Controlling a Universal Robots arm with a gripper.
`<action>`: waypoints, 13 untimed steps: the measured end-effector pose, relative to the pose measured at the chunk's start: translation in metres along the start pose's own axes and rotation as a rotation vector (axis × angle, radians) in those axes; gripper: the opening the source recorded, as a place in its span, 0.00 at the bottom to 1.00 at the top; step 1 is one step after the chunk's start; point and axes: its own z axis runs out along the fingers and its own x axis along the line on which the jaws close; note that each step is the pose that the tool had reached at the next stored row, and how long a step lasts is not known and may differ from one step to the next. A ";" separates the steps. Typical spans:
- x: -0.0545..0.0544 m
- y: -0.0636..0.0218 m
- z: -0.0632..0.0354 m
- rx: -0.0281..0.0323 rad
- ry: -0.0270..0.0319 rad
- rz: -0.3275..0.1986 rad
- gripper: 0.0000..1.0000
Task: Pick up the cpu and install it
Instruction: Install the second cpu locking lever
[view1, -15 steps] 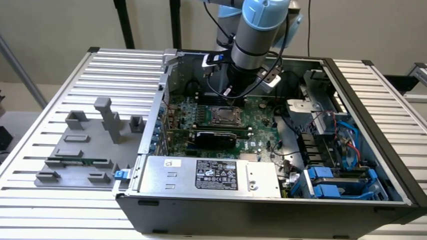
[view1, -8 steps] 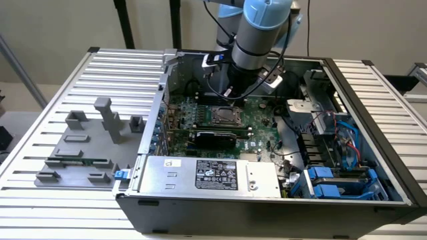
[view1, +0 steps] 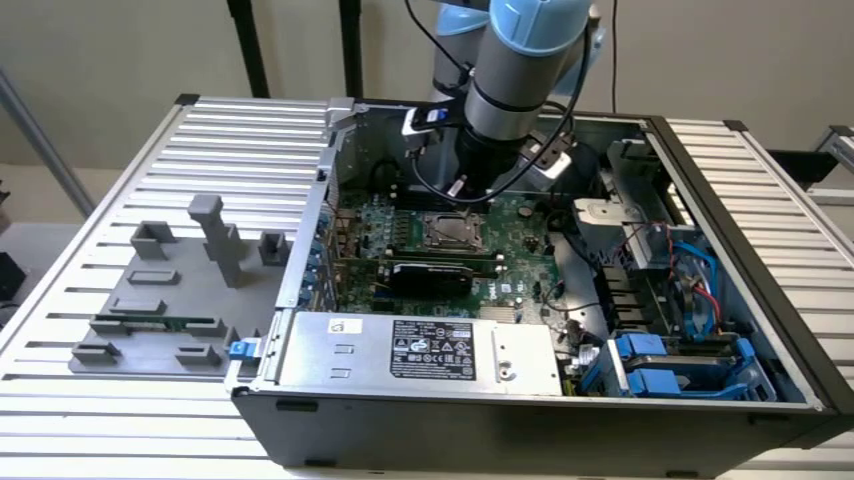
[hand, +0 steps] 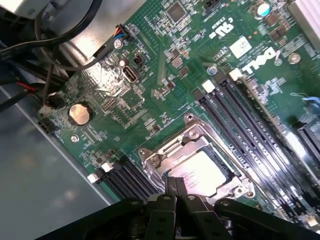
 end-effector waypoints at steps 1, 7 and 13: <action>-0.002 0.0005 -0.0021 -0.0003 -0.0002 0.000 0.11; -0.012 0.0030 -0.0134 -0.0036 -0.0016 0.000 0.11; -0.023 0.0036 -0.0218 -0.0094 -0.0053 0.000 0.11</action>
